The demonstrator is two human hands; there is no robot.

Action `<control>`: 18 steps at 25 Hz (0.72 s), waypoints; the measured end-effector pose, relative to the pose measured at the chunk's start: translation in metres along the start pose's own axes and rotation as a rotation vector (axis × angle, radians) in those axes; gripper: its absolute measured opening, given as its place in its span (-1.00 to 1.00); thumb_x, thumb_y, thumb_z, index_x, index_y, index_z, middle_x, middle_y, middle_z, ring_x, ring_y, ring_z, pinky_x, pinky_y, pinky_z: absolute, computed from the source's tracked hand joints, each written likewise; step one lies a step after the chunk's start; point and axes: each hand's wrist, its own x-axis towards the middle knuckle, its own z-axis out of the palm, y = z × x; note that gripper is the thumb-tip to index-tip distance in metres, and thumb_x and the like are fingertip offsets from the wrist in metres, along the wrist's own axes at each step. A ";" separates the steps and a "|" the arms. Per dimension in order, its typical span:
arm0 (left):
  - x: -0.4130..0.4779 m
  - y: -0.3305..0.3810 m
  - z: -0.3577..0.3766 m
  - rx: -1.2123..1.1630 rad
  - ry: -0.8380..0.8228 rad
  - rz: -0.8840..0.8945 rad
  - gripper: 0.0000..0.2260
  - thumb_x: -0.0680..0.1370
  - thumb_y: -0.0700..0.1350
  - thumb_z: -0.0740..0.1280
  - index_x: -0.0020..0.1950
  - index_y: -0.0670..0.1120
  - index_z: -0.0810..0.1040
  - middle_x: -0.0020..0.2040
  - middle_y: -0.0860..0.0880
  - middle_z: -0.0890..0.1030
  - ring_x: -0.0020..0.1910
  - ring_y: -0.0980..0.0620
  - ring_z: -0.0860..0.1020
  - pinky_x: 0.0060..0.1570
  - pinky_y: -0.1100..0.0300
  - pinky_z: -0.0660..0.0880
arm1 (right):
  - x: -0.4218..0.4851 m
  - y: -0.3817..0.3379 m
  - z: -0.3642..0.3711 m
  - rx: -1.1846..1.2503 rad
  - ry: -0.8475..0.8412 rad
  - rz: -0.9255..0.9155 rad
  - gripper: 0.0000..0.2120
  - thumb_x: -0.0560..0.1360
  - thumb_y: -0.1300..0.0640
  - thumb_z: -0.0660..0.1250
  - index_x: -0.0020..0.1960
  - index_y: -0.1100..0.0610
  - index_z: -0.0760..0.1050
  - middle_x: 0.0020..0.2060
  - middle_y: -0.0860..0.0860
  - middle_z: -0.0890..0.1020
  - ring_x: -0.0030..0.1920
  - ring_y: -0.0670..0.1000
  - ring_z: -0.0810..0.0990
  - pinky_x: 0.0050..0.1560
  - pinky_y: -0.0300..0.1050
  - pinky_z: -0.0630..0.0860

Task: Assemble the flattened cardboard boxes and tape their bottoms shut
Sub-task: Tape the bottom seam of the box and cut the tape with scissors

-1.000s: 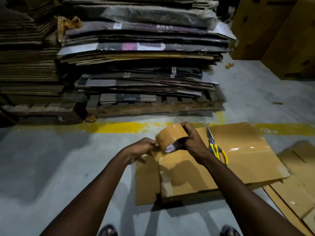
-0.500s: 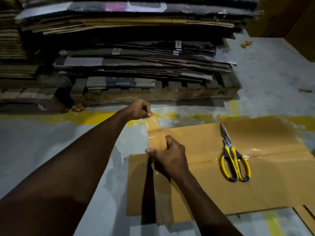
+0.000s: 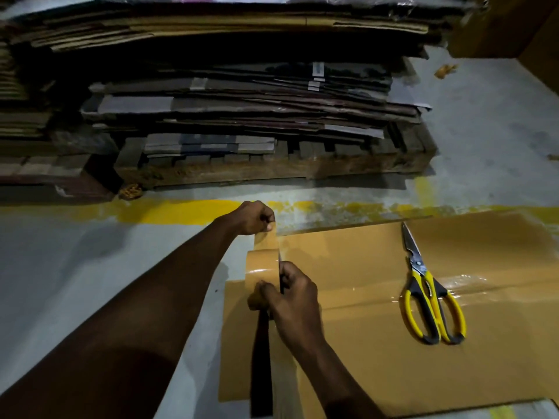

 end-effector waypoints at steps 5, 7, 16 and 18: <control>0.003 -0.001 0.014 0.049 -0.113 -0.023 -0.83 0.50 -0.29 0.32 -0.01 -0.11 0.65 0.05 -0.10 0.66 0.09 -0.02 0.57 -0.07 0.29 0.35 | 0.002 0.006 0.002 -0.037 0.040 -0.018 -0.71 0.27 -0.09 0.30 -0.10 0.03 0.58 -0.25 0.04 0.67 -0.22 0.16 0.65 -0.20 0.20 0.58; 0.005 0.000 0.014 0.052 -0.169 -0.088 -0.78 0.52 -0.27 0.29 0.06 -0.04 0.62 0.18 -0.09 0.61 0.20 -0.09 0.54 -0.07 0.20 0.42 | 0.001 0.007 0.002 -0.029 0.027 -0.013 -0.68 0.27 -0.12 0.29 -0.09 0.03 0.58 -0.24 0.05 0.68 -0.21 0.16 0.66 -0.20 0.18 0.59; -0.015 0.017 -0.004 -0.044 -0.145 -0.032 -0.76 0.47 0.07 0.44 -0.05 -0.08 0.72 -0.11 -0.01 0.70 -0.06 0.06 0.63 -0.07 0.24 0.46 | -0.005 0.012 0.000 -0.073 -0.005 0.018 -0.60 0.41 -0.24 0.29 -0.14 0.12 0.58 -0.27 0.10 0.68 -0.18 0.17 0.67 -0.15 0.22 0.58; -0.019 0.016 0.003 0.019 -0.139 -0.032 -0.77 0.47 0.07 0.44 -0.02 -0.06 0.71 -0.06 -0.03 0.71 -0.04 0.05 0.62 -0.11 0.26 0.42 | -0.009 0.010 -0.006 -0.130 -0.037 0.049 -0.65 0.47 -0.20 0.30 -0.25 0.07 0.56 -0.34 0.02 0.66 -0.24 0.07 0.65 -0.15 0.15 0.58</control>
